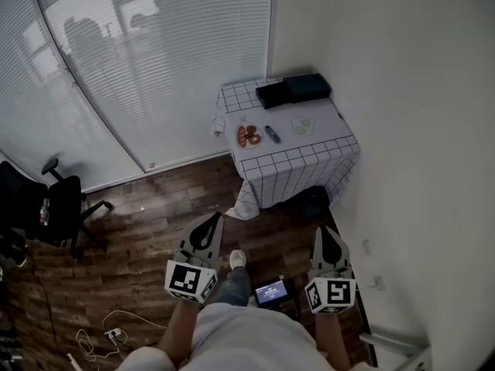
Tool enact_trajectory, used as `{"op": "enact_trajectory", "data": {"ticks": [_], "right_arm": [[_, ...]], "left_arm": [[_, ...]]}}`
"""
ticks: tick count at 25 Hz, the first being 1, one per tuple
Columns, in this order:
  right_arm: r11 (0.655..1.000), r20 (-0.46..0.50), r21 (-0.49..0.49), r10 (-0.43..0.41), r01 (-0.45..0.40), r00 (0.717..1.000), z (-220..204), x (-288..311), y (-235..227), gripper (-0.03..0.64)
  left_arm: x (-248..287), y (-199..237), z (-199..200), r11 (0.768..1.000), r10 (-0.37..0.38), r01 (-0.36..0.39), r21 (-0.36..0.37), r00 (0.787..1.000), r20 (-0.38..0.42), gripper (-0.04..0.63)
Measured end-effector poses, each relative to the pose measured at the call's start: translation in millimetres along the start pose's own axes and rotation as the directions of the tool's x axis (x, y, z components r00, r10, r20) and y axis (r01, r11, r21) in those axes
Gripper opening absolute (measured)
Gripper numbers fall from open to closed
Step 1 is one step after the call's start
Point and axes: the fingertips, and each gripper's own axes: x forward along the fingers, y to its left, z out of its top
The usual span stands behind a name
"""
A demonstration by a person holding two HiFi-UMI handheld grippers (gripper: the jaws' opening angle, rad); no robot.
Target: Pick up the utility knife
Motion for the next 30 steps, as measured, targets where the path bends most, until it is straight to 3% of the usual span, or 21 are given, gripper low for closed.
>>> {"op": "enact_trajectory", "data": {"ticks": [10, 23, 30], "right_arm": [[0.999, -0.024, -0.014, -0.038, 0.038, 0.999, -2, 92, -23, 0.008], [0.999, -0.051, -0.048, -0.024, 0.021, 0.998, -3, 220, -23, 0.008], [0.995, -0.051, -0.096, -0.014, 0.009, 0.999, -3, 268, -22, 0.008]], "left_arm": [[87, 46, -3, 0.999, -0.039, 0.039, 0.019, 0.999, 0.011, 0.008], [183, 133, -13, 1.0, -0.014, 0.014, -0.012, 1.0, -0.002, 0.008], [216, 167, -20, 0.999, -0.054, 0.054, -0.006, 0.999, 0.009, 0.008]]}}
